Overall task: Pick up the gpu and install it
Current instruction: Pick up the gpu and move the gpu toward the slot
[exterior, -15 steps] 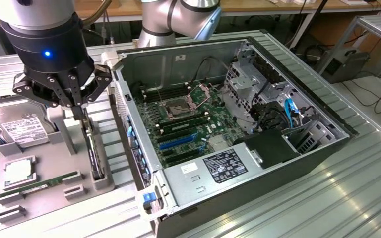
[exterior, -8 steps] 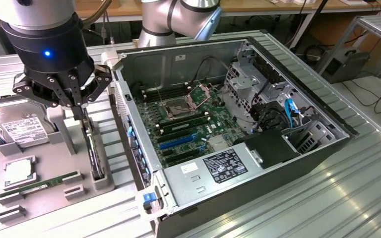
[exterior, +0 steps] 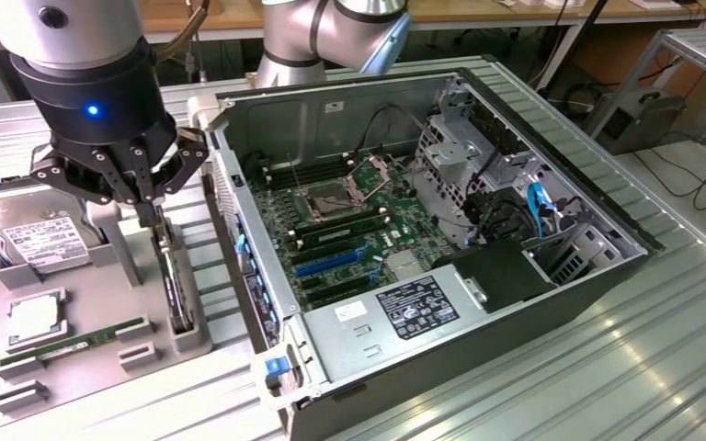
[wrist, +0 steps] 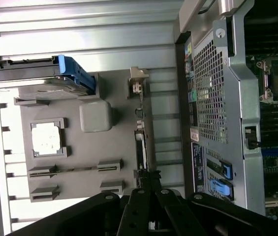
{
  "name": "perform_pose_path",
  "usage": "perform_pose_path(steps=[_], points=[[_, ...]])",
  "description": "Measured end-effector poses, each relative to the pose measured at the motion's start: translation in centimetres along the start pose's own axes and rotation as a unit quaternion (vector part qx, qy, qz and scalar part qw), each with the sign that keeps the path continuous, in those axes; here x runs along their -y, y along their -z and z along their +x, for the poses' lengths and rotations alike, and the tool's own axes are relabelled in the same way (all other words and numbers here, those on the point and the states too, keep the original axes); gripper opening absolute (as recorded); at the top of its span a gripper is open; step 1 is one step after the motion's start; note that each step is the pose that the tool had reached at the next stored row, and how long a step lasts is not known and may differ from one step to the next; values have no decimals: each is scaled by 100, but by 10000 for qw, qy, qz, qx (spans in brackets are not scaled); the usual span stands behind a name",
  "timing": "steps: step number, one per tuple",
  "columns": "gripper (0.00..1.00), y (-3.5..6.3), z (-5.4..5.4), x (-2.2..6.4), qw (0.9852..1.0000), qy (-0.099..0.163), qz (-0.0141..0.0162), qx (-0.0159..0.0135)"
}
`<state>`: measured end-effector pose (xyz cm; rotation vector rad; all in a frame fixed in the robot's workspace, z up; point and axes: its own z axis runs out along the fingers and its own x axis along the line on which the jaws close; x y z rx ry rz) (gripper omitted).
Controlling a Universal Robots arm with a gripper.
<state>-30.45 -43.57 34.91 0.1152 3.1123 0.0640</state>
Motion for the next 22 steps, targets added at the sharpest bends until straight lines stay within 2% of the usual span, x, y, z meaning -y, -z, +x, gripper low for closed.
perform_pose_path(steps=[1,2,3,5,6,8,15,22], points=[[11,-17,1,-6,10000,1,0,0],[17,-35,2,-13,10000,1,2,-1],[17,-53,3,-19,10000,1,2,-1],[29,-91,4,-28,10000,1,2,-1],[29,-116,4,-29,10000,2,2,0],[42,-152,6,-28,10000,3,2,-1],[42,-310,10,-22,10000,7,2,-1],[42,-423,13,-17,10000,6,9,0]])
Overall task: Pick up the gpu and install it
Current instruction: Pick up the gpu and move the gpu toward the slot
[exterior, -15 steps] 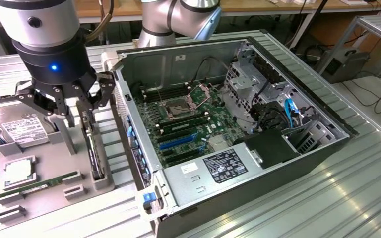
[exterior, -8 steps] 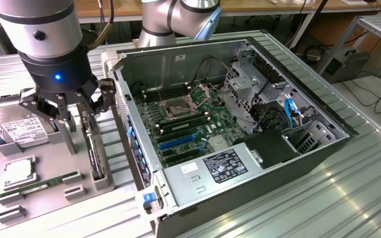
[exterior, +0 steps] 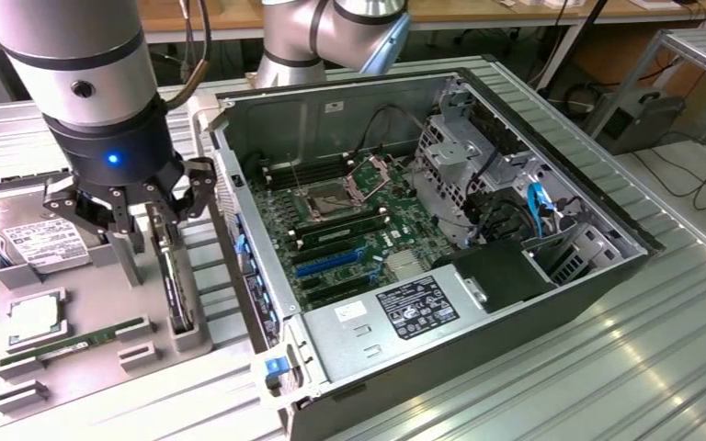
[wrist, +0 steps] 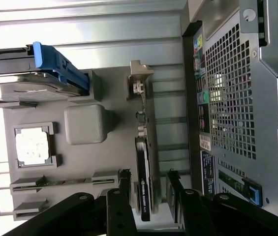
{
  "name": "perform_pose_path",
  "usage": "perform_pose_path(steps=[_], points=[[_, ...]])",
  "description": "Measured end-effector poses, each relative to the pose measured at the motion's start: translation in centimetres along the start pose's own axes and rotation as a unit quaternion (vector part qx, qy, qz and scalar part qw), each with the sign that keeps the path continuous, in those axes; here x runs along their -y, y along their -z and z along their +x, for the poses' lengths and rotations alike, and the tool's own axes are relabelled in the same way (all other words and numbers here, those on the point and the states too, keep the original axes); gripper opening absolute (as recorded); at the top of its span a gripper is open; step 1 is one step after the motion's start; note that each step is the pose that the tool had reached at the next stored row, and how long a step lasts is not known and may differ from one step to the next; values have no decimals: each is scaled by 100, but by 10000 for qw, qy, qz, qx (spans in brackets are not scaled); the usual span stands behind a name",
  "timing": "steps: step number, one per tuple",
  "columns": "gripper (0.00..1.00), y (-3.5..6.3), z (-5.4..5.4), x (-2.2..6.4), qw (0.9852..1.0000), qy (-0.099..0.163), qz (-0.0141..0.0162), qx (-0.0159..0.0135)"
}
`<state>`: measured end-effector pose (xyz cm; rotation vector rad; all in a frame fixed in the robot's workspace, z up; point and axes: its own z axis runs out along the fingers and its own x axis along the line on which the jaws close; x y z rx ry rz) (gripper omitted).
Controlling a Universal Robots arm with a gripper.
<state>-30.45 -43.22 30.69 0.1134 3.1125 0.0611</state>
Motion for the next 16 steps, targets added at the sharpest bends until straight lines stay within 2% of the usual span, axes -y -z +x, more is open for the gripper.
perform_pose_path(steps=[3,16], points=[[42,-7,0,0,10000,1,22,1],[42,-264,10,-1,10000,1,23,10]])
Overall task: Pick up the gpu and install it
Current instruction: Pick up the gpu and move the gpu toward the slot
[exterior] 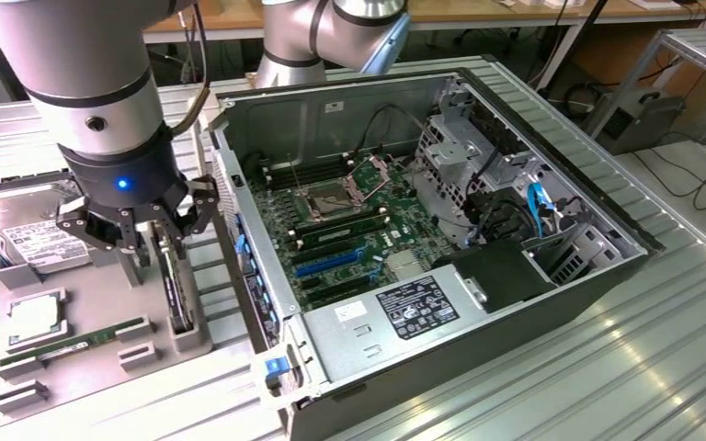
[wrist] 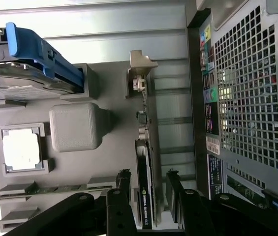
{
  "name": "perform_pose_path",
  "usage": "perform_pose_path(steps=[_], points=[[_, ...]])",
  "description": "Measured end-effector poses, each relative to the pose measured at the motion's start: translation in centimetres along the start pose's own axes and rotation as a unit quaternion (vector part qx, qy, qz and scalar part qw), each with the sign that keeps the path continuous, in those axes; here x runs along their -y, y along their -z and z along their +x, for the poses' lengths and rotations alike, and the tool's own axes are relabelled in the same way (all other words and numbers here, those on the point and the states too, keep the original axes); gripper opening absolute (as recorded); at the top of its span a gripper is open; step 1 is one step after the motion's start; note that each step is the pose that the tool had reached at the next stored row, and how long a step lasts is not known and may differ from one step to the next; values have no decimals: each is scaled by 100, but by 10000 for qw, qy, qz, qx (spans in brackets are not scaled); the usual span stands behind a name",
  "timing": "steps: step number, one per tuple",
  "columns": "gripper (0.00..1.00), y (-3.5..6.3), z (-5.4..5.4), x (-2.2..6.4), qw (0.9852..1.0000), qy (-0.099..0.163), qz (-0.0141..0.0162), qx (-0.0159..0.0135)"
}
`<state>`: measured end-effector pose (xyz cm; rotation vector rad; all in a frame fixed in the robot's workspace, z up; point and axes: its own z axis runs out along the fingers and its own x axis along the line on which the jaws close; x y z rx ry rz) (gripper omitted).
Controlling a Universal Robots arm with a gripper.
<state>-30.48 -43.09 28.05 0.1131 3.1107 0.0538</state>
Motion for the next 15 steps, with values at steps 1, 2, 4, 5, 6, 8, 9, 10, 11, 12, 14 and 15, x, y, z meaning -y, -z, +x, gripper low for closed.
perform_pose_path(steps=[1,2,4,5,6,8,9,10,11,12,14,15], points=[[42,-19,1,-1,10000,0,0,0],[42,-37,4,-4,10000,0,0,0],[42,-75,12,-12,10000,0,1,0],[42,-96,18,-16,10000,0,0,1],[42,-113,23,-18,10000,0,0,1],[42,-156,31,-18,10000,1,0,1],[42,-178,32,-18,10000,1,0,1],[42,-201,33,-18,10000,0,0,2],[42,-220,34,-18,10000,0,0,2],[42,-240,35,-17,10000,0,0,2],[42,-291,36,-15,10000,0,0,2],[42,-311,37,-14,10000,0,0,2]])
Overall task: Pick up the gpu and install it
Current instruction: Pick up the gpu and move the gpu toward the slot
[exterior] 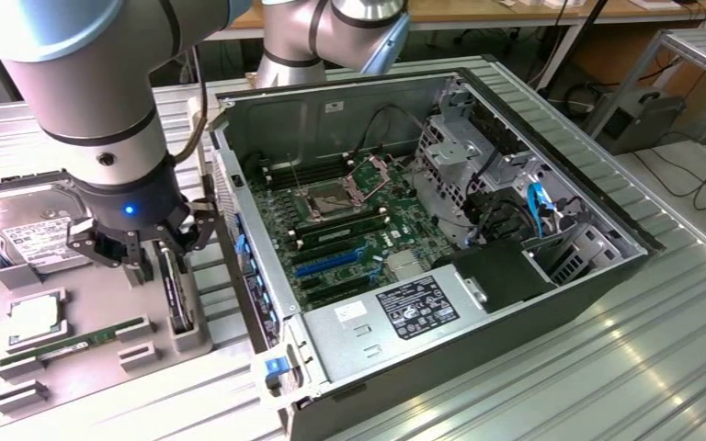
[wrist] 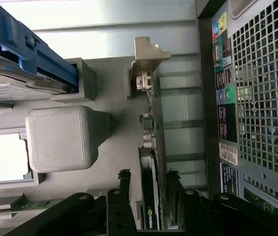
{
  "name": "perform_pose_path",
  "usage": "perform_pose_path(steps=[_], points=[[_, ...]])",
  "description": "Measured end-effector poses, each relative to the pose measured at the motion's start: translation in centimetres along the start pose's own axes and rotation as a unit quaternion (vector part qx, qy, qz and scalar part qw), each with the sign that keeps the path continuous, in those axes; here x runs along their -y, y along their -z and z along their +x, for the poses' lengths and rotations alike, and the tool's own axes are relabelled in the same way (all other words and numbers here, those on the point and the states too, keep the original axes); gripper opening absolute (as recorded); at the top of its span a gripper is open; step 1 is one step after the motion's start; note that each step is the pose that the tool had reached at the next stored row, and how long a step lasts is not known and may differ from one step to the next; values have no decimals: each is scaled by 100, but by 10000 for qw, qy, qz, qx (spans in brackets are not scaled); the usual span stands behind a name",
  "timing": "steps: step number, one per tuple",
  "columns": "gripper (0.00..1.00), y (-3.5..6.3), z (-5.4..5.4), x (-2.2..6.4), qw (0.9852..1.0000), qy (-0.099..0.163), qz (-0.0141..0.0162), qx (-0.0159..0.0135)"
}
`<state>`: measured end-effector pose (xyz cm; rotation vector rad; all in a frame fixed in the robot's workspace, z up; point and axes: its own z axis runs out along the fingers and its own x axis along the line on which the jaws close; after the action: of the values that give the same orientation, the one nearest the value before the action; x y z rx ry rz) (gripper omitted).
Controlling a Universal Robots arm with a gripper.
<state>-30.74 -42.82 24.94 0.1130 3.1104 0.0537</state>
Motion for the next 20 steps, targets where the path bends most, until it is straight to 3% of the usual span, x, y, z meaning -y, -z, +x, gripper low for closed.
perform_pose_path(steps=[7,16,20], points=[[42,-36,1,1,10000,0,0,-1],[42,-41,2,-3,10000,14,-22,-2],[34,-42,2,-3,10000,16,-22,-2]])
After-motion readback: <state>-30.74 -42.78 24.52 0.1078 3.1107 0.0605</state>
